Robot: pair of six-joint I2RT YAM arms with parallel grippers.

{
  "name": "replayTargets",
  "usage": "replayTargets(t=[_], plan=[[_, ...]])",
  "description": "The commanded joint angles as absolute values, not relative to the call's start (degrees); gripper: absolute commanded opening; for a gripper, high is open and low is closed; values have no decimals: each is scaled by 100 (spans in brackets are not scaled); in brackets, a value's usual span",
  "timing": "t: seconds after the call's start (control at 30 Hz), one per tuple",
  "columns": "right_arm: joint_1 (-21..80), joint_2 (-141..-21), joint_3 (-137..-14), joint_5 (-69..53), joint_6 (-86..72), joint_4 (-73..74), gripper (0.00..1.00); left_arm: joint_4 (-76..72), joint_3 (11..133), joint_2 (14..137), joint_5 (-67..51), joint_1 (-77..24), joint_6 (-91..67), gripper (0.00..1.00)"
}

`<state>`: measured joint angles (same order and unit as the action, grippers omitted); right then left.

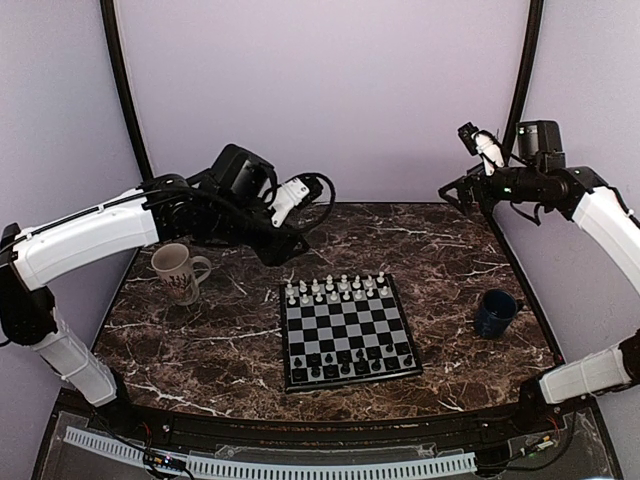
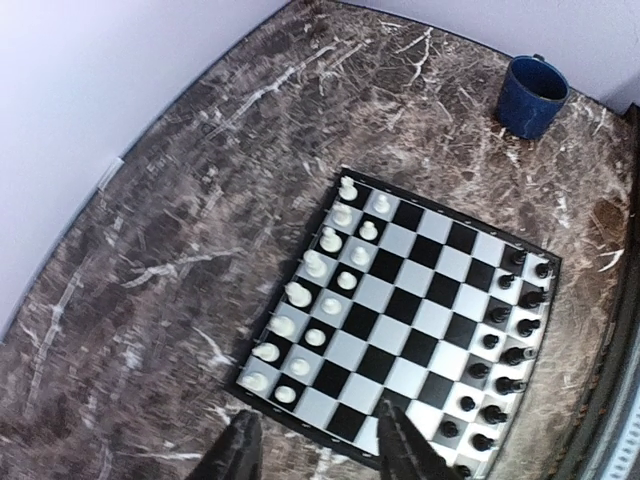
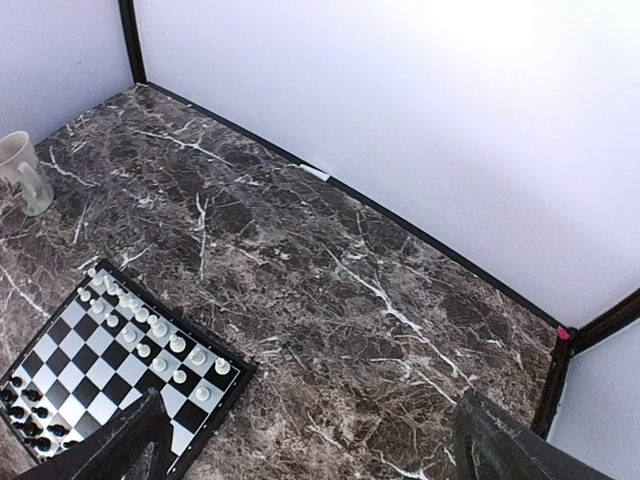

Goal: Set up the chess pieces on the board
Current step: Reset both arms

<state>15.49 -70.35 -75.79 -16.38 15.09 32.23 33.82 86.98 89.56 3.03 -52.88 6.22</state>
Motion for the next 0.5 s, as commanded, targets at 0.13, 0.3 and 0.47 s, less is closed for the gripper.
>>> replayTargets(t=[0.13, 0.3, 0.47], plan=[[1529, -7001, -8046, -305, 516, 2586, 98, 1442, 7593, 7938, 2994, -5127, -368, 86], [1461, -6944, -7980, -282, 348, 2454, 98, 1176, 7426, 7699, 3938, -5007, -680, 98], [1275, -6729, -7611, -497, 277, 2224, 98, 1373, 7462, 7768, 4232, -4923, -770, 99]])
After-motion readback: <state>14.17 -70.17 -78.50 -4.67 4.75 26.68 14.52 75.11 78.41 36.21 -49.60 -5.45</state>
